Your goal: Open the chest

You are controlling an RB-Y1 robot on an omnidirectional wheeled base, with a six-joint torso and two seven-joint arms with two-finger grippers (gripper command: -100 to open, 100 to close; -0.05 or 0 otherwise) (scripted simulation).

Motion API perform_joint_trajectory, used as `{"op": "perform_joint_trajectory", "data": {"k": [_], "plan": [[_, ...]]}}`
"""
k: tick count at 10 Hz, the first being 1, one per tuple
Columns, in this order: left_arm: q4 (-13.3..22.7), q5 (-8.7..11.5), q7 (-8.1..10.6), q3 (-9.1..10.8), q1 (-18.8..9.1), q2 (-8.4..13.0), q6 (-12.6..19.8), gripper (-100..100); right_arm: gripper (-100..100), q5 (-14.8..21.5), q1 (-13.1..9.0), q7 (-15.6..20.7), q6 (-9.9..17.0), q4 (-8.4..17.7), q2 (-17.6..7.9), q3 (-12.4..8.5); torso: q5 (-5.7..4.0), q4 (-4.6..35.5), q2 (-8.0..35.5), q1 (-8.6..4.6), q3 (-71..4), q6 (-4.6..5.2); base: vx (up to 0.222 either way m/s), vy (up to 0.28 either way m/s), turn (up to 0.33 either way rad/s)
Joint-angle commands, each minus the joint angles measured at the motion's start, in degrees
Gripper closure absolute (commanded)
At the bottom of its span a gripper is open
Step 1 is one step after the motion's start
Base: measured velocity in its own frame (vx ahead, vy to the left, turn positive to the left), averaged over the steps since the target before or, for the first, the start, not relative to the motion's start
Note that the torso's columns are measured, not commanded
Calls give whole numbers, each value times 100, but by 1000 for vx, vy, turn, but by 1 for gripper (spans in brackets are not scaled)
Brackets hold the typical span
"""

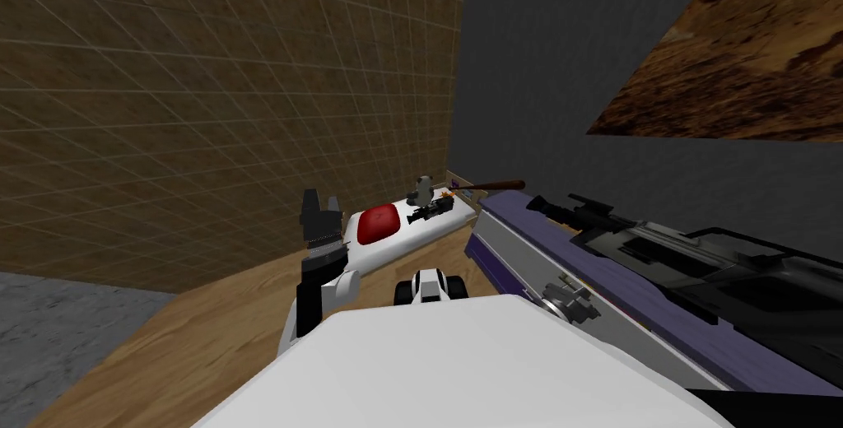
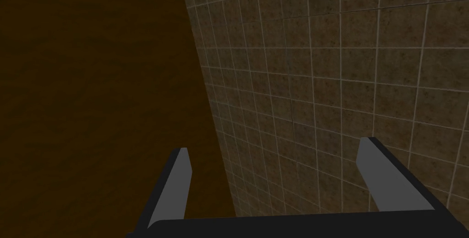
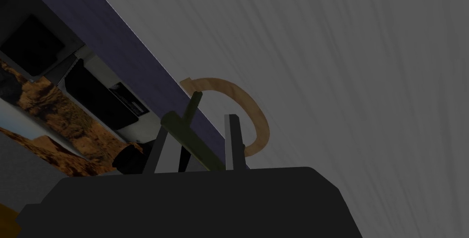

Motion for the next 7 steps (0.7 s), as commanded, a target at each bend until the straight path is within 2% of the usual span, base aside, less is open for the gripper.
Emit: {"op": "perform_joint_trajectory", "data": {"k": [1, 2, 3, 4, 5, 6, 7], "plan": [[0, 0, 0, 0, -2, 1, 0, 0, 100, -279, 45, 37, 144, -134, -80, 129, 10, 10, 18, -9, 6, -10, -52, 16, 184], [1, 0, 0, 0, -3, 1, 1, 0, 100, -444, 79, 110, 289, -294, -145, 259, 22, 21, 36, 6, 15, -21, -138, 0, 330], [2, 0, 0, -1, -5, 1, 1, 0, 100, -593, 79, 110, 289, -294, -145, 259, 35, 26, 39, 31, 15, -30, -113, -5, 239], [2, 0, 0, 0, -4, 1, 1, 0, 100, -785, 112, 184, 434, -454, -211, 390, 41, 16, 14, 42, -1, -8, -91, 4, 285], [1, 0, 0, 0, -4, 1, 1, 0, 100, -892, 112, 184, 434, -454, -211, 390, 45, 13, -5, 48, -15, -17, -62, 12, 128], [1, 0, 0, 0, -3, 1, 1, 0, 100, -1100, 146, 258, 579, -613, -276, 520, 47, 8, -16, 49, -22, -3, -69, 26, 244], [1, 0, 0, 0, -3, 1, 1, 0, 100, -1192, 146, 258, 579, -613, -276, 520, 49, 15, -11, 54, -19, -25, -59, 21, 123]]}}
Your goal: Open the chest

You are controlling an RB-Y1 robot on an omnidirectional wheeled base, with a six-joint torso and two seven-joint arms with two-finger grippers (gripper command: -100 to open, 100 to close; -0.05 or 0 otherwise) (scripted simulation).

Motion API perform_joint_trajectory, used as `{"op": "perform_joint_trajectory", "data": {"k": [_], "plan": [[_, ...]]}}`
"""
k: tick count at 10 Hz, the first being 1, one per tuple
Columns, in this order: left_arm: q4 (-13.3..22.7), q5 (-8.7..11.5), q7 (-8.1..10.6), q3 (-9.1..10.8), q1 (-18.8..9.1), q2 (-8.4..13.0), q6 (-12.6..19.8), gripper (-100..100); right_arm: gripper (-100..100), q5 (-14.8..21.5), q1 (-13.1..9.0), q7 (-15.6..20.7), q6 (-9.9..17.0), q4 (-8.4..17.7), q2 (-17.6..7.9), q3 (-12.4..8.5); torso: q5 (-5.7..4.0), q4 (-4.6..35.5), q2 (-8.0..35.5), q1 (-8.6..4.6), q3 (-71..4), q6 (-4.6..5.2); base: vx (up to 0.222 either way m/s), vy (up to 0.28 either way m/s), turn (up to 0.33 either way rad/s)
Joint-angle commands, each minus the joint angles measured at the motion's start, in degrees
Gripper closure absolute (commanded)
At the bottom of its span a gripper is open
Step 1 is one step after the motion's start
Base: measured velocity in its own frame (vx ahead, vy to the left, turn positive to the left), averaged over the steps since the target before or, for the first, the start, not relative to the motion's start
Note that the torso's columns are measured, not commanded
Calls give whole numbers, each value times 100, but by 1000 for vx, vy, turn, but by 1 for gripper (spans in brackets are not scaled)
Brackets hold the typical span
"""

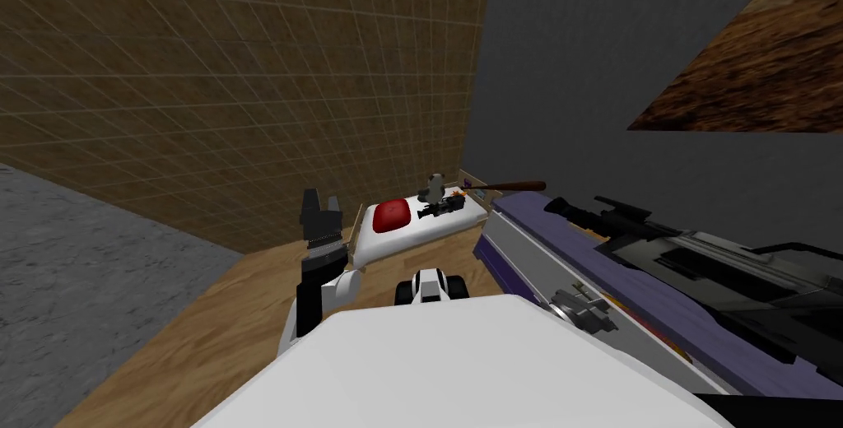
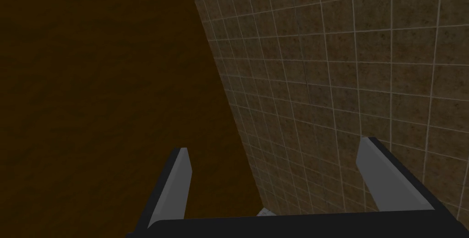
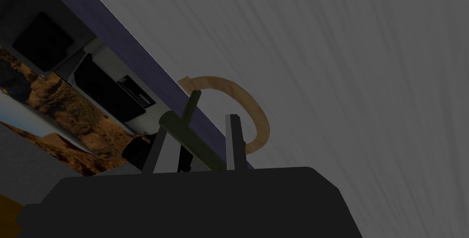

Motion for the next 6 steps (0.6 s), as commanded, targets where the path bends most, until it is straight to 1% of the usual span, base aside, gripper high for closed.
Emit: {"op": "perform_joint_trajectory", "data": {"k": [1, 2, 3, 4, 5, 6], "plan": [[0, 0, 0, 0, 1, 0, 0, 0, 100, -419, 5, 97, 200, -250, -76, 214, 3, 0, 0, -2, 0, 8, -77, 22, 221], [0, 0, 0, 0, 0, 0, 0, 0, 100, -498, 5, 97, 200, -250, -76, 214, 5, 4, 8, 1, 4, -5, -65, 17, 138], [0, 0, 0, 0, 1, 0, 0, 0, 100, -726, 38, 170, 345, -410, -141, 344, 6, 2, 5, 0, 2, 4, -74, 26, 239], [0, 0, 0, 0, 0, 0, 0, 0, 100, -797, 38, 170, 345, -410, -141, 344, 6, 5, 4, 3, 3, -10, -65, 18, 122], [0, 0, 0, 1, 1, 0, 0, 0, 100, -1029, 72, 244, 490, -570, -207, 475, 7, 2, 1, -1, 0, 3, -71, 25, 203], [0, 0, 0, 0, 0, 0, 0, 0, 100, -1097, 72, 244, 490, -570, -207, 475, 8, 4, 5, 1, 2, -4, -62, 20, 151]]}}
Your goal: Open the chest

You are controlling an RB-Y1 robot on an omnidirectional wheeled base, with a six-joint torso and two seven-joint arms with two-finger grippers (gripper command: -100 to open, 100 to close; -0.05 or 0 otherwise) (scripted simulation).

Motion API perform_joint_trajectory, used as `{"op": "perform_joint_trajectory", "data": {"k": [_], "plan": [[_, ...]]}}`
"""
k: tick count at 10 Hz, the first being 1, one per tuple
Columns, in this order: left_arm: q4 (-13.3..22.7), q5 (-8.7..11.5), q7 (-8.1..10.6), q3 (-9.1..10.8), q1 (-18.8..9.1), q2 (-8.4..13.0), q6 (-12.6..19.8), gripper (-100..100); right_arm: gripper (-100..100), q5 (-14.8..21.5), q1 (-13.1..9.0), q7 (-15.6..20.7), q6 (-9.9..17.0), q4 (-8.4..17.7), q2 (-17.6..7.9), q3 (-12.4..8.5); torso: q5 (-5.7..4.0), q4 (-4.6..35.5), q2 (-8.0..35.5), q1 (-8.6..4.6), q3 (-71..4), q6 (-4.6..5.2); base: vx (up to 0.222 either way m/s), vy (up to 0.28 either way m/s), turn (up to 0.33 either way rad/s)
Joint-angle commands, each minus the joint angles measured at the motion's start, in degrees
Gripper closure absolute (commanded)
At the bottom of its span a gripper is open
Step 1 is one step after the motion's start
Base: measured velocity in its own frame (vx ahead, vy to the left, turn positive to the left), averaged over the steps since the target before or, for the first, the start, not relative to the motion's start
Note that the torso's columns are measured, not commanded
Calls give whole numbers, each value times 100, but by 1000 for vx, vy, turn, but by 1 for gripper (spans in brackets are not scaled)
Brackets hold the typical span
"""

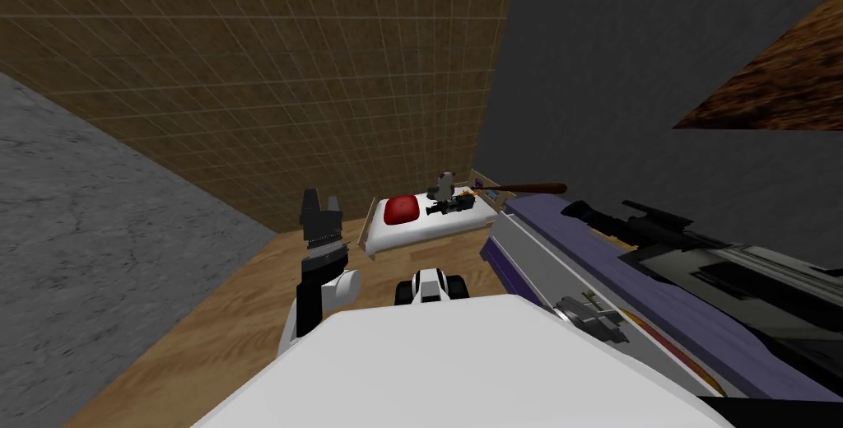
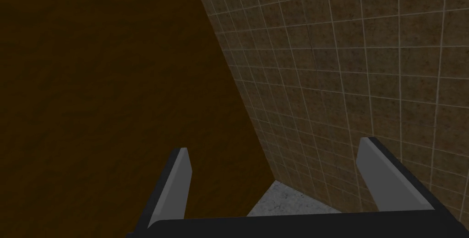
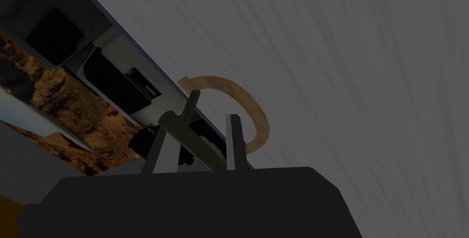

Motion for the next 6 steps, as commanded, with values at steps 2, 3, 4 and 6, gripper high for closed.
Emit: {"op": "perform_joint_trajectory", "data": {"k": [2, 3, 4, 6], "plan": [[0, 0, 0, 0, 0, 0, 0, 0, 100, -477, 5, 105, 203, -260, -86, 212, -1, 0, 0, 0, 0, -2, -67, 27, 189], [0, 0, 0, 0, 1, 0, 0, 0, 100, -714, 38, 179, 348, -419, -152, 343, -1, -3, -7, -3, -3, 2, -74, 27, 207], [0, 0, 0, 0, 0, 0, 0, 0, 100, -777, 38, 179, 348, -419, -152, 343, -2, -2, -2, -4, -1, 1, -64, 26, 173], [0, 0, 0, 0, 0, 0, 0, 0, 100, -1076, 72, 253, 493, -579, -217, 473, -5, 1, -9, -7, -2, -16, -69, 27, 209]]}}
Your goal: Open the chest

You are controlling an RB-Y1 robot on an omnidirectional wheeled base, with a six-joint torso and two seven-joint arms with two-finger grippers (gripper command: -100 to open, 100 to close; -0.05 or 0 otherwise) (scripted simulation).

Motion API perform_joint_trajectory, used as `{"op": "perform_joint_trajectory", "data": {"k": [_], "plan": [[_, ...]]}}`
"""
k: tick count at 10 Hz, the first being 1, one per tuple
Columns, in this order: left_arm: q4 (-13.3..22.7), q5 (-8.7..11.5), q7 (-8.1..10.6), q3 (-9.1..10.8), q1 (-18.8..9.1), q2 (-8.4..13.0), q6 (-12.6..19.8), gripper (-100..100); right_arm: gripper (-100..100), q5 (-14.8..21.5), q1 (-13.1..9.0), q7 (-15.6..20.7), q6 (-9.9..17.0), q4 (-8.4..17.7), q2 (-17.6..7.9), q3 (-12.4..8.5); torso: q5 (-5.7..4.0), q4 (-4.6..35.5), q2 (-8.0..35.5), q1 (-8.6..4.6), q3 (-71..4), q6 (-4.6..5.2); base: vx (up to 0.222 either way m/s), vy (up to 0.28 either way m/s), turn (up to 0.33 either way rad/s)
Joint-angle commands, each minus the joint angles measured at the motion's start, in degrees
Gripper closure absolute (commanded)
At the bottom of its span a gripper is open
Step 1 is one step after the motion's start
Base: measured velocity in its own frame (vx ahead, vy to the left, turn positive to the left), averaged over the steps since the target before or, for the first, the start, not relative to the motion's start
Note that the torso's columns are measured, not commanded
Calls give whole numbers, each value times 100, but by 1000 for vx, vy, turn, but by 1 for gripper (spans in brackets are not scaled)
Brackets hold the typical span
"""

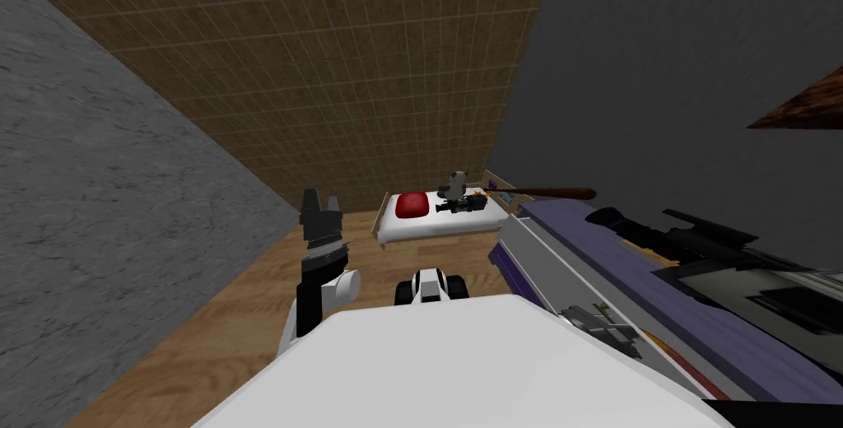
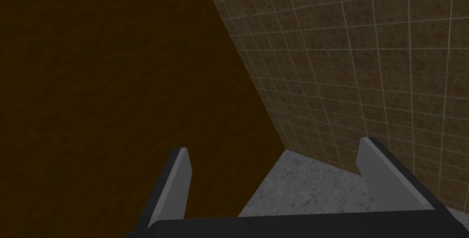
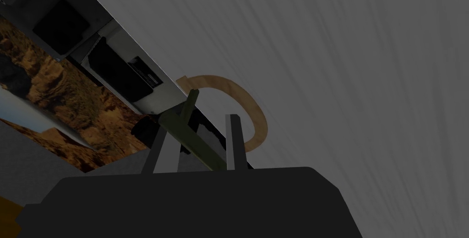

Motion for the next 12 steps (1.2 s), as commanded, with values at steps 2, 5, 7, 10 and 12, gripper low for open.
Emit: {"op": "perform_joint_trajectory", "data": {"k": [2, 5, 7, 10, 12], "plan": [[-1, 0, 0, 1, 2, 0, 0, 0, 100, -128, 5, 104, 123, -161, -12, 78, 5, -12, 1, -8, -7, 42, -3, 66, -9], [-1, 0, 0, -1, 2, -1, -1, 0, 100, -123, 7, 180, 183, -266, 4, 107, -2, -4, 9, 17, 6, 21, 13, 195, -11], [-1, 0, 0, -1, 2, -2, -1, 0, -100, -203, 6, 296, -22, -326, -296, -17, 0, -4, 28, -20, 13, 40, -31, 143, -55], [0, 0, 0, 1, 2, 0, 0, 0, -100, -296, -19, 513, -335, -563, -752, -173, 9, -9, 37, -8, 9, 63, -17, 60, -33], [-1, 0, 0, 0, 2, 0, 0, 0, -100, -358, -36, 658, -543, -721, -1056, -276, 23, -7, 41, 32, 10, 63, -21, 111, -44]]}}
